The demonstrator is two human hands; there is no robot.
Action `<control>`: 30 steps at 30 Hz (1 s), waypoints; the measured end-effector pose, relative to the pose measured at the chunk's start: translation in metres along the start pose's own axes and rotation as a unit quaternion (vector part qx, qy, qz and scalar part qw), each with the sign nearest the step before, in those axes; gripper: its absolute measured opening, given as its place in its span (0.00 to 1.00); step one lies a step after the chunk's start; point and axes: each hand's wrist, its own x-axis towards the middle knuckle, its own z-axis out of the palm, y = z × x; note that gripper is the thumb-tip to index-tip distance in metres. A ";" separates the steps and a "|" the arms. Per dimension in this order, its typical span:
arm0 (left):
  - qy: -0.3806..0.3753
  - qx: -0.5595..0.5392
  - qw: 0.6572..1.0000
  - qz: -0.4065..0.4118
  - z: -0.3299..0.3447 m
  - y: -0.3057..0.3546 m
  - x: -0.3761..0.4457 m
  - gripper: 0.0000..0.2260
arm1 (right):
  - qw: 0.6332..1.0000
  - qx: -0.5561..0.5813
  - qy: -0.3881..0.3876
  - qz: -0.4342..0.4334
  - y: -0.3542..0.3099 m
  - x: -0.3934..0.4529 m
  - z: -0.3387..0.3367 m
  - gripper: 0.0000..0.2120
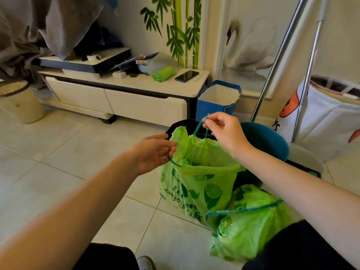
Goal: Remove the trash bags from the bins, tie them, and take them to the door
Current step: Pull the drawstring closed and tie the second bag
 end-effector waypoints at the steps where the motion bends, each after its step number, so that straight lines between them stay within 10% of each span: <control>1: -0.005 0.032 0.999 0.001 0.000 0.003 -0.003 0.19 | 1.000 -0.014 -0.008 0.005 0.000 -0.002 -0.002 0.07; 15: 0.050 0.103 0.919 0.377 -0.003 0.060 -0.036 0.09 | 0.997 0.010 0.057 -0.054 -0.066 0.004 -0.009 0.04; 30: 0.030 0.210 0.883 0.419 0.022 0.055 -0.031 0.10 | 0.997 0.036 -0.013 -0.068 -0.093 -0.006 -0.001 0.06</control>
